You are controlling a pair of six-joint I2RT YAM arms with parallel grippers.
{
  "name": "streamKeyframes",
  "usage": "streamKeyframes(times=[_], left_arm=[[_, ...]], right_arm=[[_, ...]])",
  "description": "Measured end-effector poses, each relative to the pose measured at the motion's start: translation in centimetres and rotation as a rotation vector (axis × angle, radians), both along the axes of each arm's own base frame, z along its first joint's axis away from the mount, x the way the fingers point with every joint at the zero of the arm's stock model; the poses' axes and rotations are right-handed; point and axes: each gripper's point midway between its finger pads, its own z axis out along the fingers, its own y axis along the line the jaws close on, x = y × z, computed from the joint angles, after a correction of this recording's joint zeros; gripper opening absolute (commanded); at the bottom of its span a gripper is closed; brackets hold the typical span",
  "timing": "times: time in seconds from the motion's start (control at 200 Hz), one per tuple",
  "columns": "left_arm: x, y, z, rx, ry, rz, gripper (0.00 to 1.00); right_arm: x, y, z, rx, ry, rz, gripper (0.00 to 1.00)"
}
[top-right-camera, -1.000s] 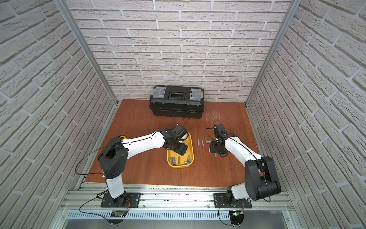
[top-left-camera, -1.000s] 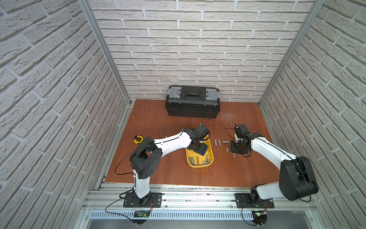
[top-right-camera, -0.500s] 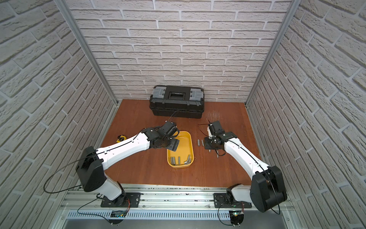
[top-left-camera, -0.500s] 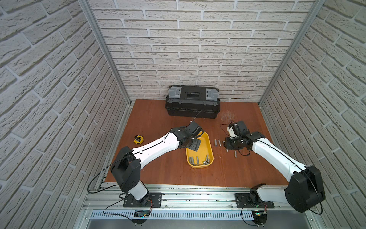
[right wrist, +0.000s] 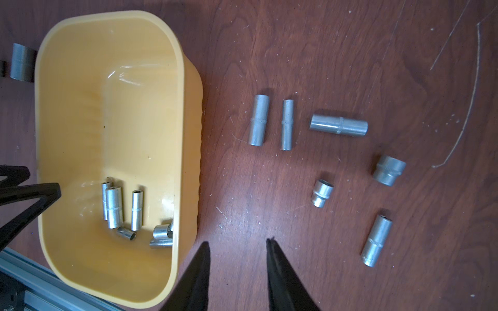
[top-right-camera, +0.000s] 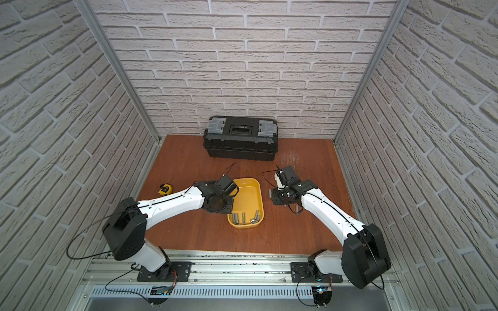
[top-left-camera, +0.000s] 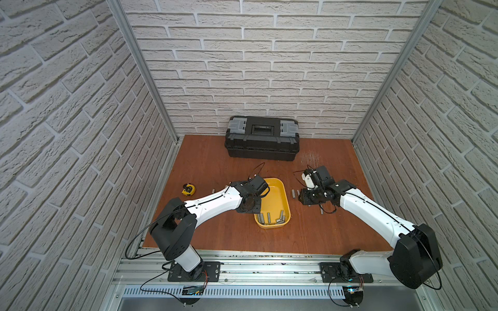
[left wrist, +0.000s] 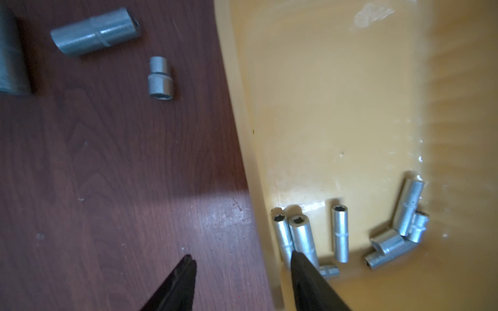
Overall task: Take out the socket from the storage box
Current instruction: Adjust the storage box at the center of the board.
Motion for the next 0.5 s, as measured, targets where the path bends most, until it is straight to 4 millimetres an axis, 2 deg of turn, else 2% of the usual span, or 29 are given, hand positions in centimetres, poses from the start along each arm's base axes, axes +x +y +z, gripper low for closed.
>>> streamKeyframes(times=[0.105,0.315,0.5], left_arm=[[0.1,-0.4,-0.2,-0.022,0.006,0.023,0.46],[0.2,-0.4,-1.5,0.006,0.038,0.037,0.41],[1.4,-0.6,-2.4,0.032,0.05,0.046,0.33]], right_arm=[[0.0,0.0,0.0,-0.002,-0.001,0.001,0.37],[-0.3,-0.2,-0.6,-0.01,0.01,0.0,0.37],[-0.5,-0.3,-0.9,-0.015,0.016,-0.001,0.37]])
